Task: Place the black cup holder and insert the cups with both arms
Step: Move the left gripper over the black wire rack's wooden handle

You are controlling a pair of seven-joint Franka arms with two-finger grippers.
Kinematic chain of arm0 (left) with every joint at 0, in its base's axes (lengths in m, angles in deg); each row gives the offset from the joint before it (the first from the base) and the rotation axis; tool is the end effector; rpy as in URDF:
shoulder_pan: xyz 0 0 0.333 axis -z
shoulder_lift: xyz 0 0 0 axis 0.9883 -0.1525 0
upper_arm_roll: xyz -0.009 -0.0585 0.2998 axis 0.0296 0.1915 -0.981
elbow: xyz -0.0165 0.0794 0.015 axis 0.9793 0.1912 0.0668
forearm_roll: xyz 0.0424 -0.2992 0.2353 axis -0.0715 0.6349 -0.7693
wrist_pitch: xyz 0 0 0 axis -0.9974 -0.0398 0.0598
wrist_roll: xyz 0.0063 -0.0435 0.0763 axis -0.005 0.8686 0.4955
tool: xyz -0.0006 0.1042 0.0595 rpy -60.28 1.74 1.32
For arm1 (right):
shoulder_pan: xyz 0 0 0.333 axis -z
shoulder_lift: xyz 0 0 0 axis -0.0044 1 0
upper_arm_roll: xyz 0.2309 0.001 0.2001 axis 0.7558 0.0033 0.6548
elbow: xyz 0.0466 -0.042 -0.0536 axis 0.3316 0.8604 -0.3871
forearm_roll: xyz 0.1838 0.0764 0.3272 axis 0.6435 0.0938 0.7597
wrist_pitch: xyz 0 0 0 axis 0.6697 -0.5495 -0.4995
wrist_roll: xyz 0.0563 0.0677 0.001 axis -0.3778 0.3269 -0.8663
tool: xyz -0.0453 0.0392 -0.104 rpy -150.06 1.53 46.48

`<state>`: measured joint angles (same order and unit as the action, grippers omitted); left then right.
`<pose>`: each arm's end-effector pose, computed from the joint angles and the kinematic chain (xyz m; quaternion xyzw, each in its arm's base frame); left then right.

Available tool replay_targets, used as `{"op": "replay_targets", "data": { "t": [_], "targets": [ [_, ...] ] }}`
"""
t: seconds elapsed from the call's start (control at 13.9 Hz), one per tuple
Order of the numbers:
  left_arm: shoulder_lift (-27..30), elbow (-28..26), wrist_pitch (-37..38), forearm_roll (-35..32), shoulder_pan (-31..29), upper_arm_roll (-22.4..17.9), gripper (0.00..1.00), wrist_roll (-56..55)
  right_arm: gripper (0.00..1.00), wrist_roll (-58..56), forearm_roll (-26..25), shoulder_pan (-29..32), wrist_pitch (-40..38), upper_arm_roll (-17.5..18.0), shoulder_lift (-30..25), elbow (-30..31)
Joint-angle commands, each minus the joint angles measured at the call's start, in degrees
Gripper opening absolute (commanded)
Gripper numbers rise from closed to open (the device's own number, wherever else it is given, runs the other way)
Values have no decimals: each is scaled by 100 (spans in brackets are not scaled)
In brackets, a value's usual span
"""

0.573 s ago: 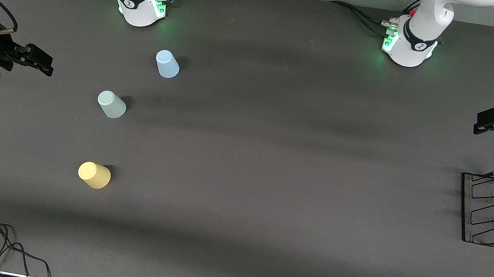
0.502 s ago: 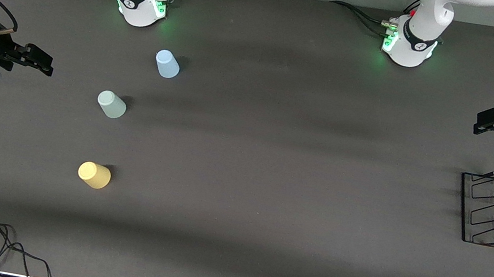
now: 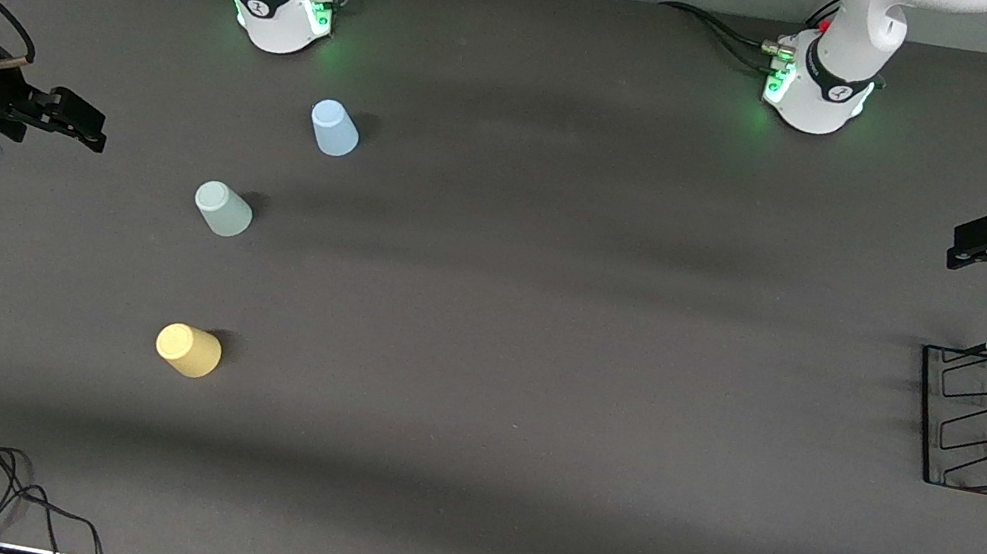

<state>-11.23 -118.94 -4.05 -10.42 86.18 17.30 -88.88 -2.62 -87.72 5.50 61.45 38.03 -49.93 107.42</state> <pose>0.5320 -0.0215 0.5932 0.9987 -0.0114 -0.0501 0.0070 0.5349 0.0168 0.5524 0.9988 0.0025 -0.0471 0.0112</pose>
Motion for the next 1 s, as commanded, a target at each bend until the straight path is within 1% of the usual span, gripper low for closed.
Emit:
{"op": "replay_targets", "data": {
  "t": [0.0, 0.14, 0.22, 0.36, 0.57, 0.72, 0.86, 0.93],
  "targets": [
    [49, -55, -58, -87, 58, -99, 100, 38, 100, -94, 5, 38, -22, 33, -101, 55],
    [58, -161, -129, -104, -125, -169, 100, 152, 100, -120, -4, 38, -57, 33, -92, 46],
    [84, -274, -199, -105, -335, -178, 100, 414, 100, -121, -4, 29, -66, 33, -83, 46],
    [128, -512, -366, -105, -897, -178, 100, 1177, 100, -138, 5, 29, -66, 33, -92, 63],
    [129, -837, -760, -192, -1916, -178, 100, 2600, 100, -156, 5, 29, -66, 25, -92, 72],
    [111, -952, -1042, -272, -2532, -170, 100, 3445, 100, -164, 5, 29, -66, 16, -92, 72],
    [102, -1031, -1183, -272, -2928, -170, 100, 3817, 100, -164, 5, 38, -66, 16, -92, 72],
    [111, -1145, -1271, -272, -3017, -170, 100, 3896, 100, -164, 5, 38, -66, 16, -92, 72]
  ]
}}
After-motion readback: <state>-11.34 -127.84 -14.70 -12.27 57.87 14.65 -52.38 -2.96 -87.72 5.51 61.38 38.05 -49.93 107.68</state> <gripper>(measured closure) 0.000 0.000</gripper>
